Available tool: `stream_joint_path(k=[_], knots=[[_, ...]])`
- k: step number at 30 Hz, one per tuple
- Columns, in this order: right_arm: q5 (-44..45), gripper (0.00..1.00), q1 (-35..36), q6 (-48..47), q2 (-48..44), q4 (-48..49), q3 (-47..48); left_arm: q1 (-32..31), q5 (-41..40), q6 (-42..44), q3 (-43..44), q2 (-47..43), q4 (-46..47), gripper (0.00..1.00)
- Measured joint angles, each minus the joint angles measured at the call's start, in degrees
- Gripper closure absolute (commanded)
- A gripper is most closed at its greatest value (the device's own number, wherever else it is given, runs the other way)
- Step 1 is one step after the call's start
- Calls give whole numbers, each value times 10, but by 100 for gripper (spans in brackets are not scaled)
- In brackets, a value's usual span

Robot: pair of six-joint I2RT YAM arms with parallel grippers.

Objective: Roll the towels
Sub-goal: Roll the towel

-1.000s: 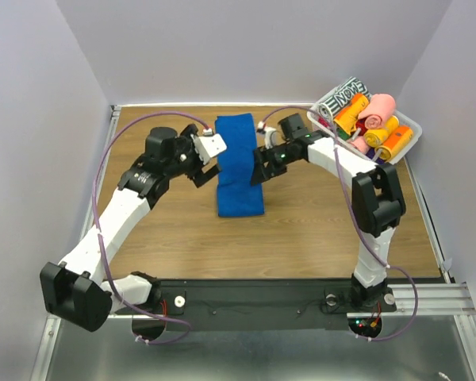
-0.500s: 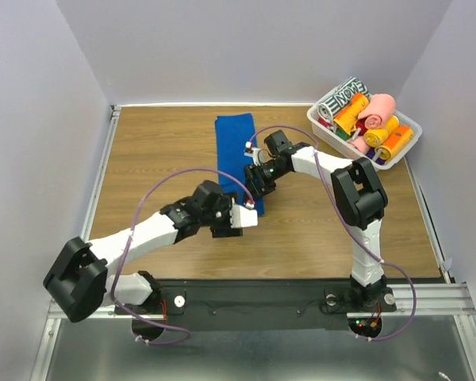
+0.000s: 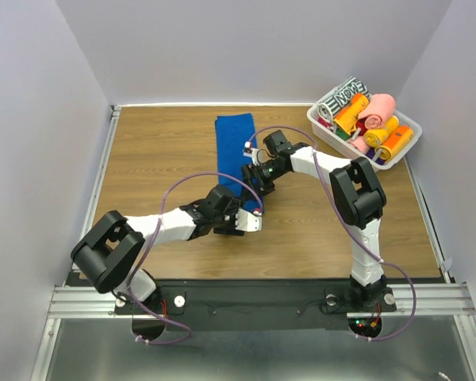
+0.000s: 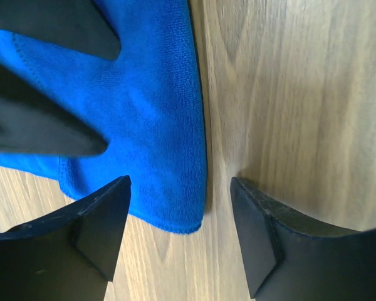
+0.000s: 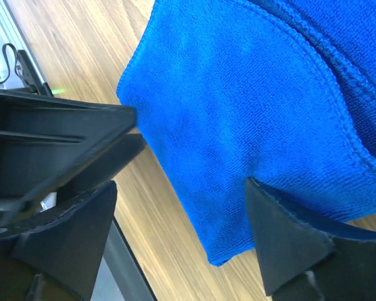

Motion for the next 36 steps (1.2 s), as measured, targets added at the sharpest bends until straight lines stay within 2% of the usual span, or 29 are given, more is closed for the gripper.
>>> stream_joint_path(k=[2, 8, 11, 12, 13, 15, 18, 22, 30, 36], knots=[[1, 0, -1, 3, 0, -2, 5, 0, -2, 8, 0, 13, 12, 30], [13, 0, -30, 18, -5, -7, 53, 0, -3, 18, 17, 42, 33, 34], [19, 0, -68, 26, -25, -6, 76, 0, -3, 20, 30, 62, 44, 41], [23, 0, -85, 27, -38, -5, 84, 0, -3, 20, 32, 65, 45, 46], [26, 0, -94, 27, -47, -4, 87, 0, -2, 21, 36, 72, 47, 56], [40, 0, -122, 26, -77, -2, 89, 0, 2, 18, 45, 83, 42, 66], [53, 0, -146, 20, -113, 0, 85, 0, 13, 14, 63, 97, 18, 76], [79, 0, -165, -17, -178, 3, 42, 0, 43, 12, 109, 112, -52, 83], [99, 0, -181, -115, -320, -13, -62, 0, 165, -19, 198, 133, -226, 85], [62, 0, -183, -192, -412, -61, -68, 14, 241, -42, 241, 165, -319, 83]])
